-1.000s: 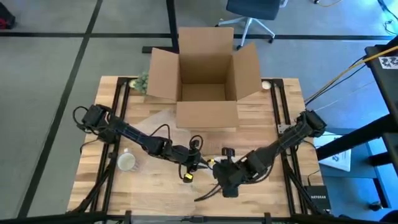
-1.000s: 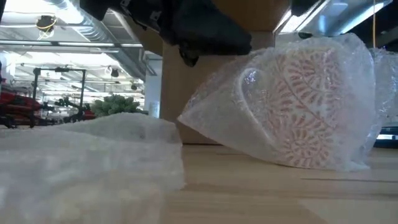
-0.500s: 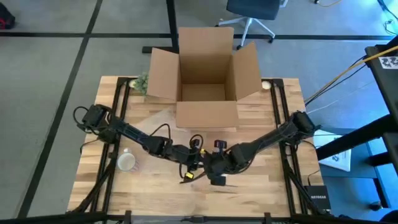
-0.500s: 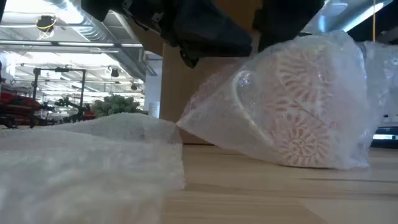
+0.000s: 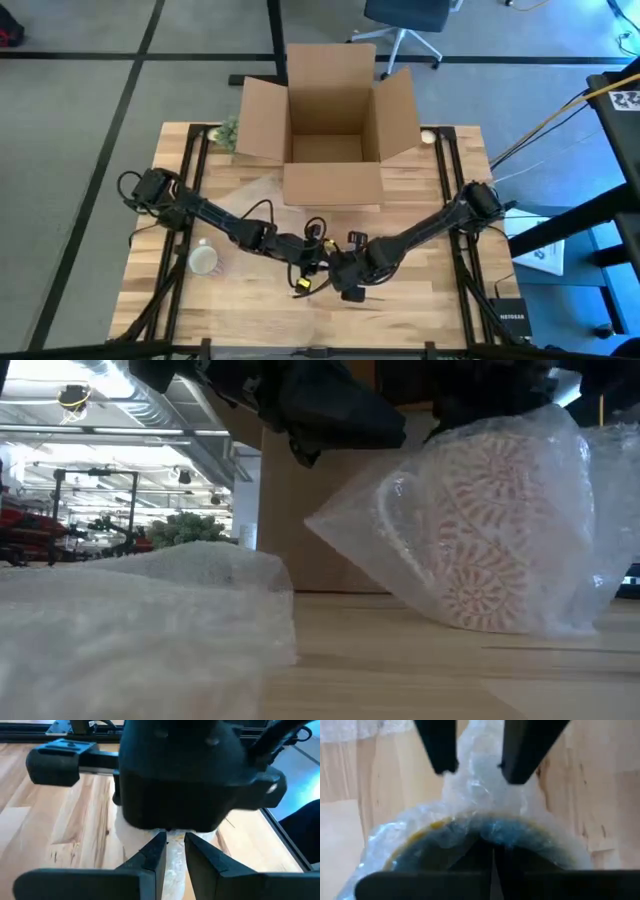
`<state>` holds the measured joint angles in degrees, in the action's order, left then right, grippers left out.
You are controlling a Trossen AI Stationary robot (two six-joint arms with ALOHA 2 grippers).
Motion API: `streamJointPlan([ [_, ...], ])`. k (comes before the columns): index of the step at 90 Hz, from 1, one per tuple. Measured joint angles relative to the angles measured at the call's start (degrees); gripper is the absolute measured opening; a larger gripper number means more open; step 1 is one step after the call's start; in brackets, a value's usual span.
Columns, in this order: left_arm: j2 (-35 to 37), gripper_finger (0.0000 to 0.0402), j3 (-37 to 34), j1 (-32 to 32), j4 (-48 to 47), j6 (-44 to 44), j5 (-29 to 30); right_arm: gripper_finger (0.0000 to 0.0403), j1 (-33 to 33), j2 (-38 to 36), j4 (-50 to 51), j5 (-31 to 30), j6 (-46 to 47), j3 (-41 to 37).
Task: Wrap mug
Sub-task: Wrap the orange mug with the bubble wrap, then put the orange mug into the box
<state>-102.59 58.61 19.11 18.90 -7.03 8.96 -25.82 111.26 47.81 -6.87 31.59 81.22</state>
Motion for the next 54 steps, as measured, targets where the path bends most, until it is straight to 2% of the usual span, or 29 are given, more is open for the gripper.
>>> streamJointPlan([
  [12,0.0,0.0053,0.0,0.0,0.0,0.0,0.0,0.0004,0.0,-1.0,2.6,0.9,0.0,0.8],
  [23,0.0,0.0053,0.0,0.0,0.0,0.0,0.0,0.0026,-0.5,-3.9,5.2,1.0,0.8,3.4],
  [44,0.0,0.0053,0.0,0.0,-0.3,0.3,0.0,0.0126,-3.3,-9.0,6.8,0.5,2.9,4.7],
  [54,0.0,0.0053,0.0,0.0,-0.3,0.4,0.0,0.0174,-5.2,-10.0,5.8,3.4,5.3,4.8],
])
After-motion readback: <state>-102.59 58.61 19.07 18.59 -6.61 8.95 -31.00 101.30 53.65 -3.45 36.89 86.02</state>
